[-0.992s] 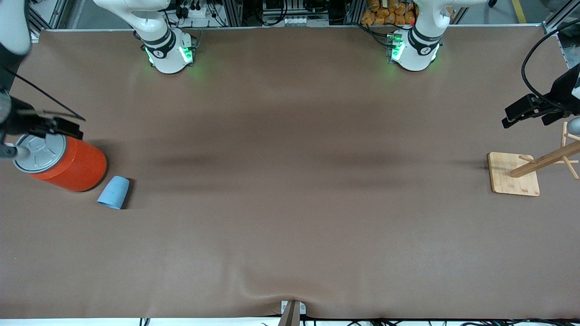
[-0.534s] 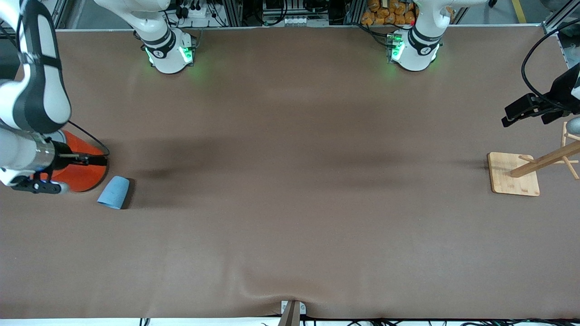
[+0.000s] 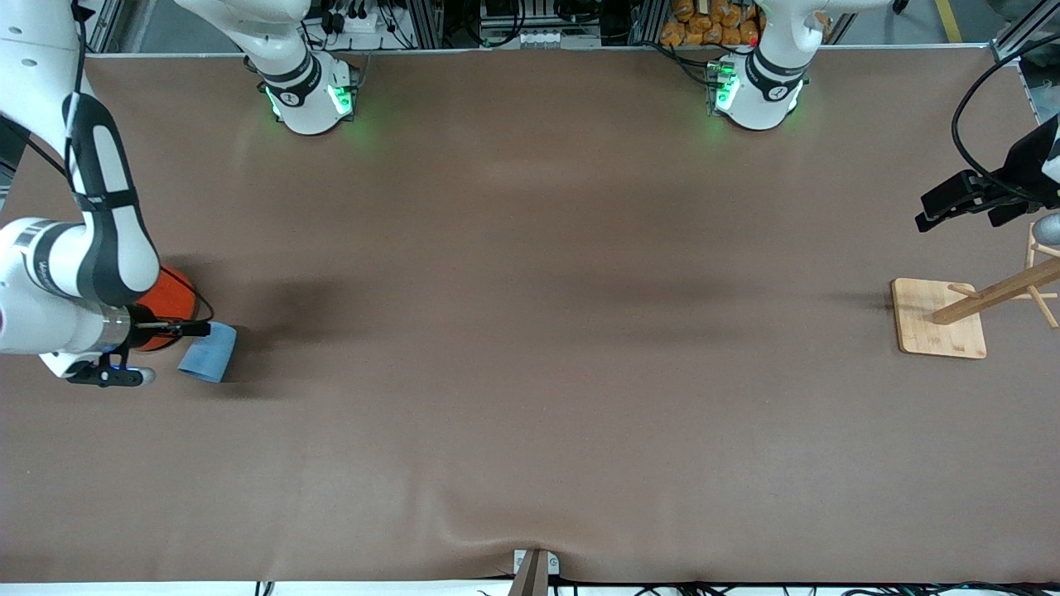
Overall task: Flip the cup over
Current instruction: 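Reach the right gripper to the blue cup and grasp it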
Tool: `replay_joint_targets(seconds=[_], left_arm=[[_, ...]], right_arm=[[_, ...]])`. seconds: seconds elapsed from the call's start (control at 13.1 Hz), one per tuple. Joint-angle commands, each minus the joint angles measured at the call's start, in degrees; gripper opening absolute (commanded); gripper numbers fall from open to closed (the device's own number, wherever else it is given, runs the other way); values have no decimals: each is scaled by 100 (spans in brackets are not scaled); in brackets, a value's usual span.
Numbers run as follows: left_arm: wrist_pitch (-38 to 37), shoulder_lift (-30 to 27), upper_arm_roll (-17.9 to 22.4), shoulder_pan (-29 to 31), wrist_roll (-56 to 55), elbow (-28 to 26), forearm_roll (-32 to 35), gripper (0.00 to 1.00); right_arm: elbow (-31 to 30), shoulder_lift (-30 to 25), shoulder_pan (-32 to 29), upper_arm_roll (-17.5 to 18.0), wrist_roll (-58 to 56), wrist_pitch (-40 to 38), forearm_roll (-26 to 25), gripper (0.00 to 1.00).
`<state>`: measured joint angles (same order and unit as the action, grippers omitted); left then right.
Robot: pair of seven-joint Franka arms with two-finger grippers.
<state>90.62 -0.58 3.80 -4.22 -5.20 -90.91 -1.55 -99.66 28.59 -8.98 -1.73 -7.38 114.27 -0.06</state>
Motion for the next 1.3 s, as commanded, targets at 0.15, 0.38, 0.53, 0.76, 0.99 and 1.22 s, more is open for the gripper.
replay_joint_targets(seconds=[0.15,0.38,0.53,0.76,0.99,1.22], left_arm=[[-115,14,-28,0,1,74,23,100],[-115,14,-28,35,10,65,32,100],[-115,14,-28,44,1,65,32,100],[-115,6,-28,44,1,56,23,100],[-141,6,-28,53,1,47,23,100],[-141,14,-28,62,10,56,23,100]], right_arm=[[17,296,10,50,-1,394,-30,100],[-465,358,63,50,-1,1085,-21,100],[-703,384,28,50,-71,1579,-29,100],[-748,384,46,50,-71,1589,-29,67],[-748,209,142,68,-918,1519,-38,32],[-730,-63,430,86,-1950,1528,-38,32]])
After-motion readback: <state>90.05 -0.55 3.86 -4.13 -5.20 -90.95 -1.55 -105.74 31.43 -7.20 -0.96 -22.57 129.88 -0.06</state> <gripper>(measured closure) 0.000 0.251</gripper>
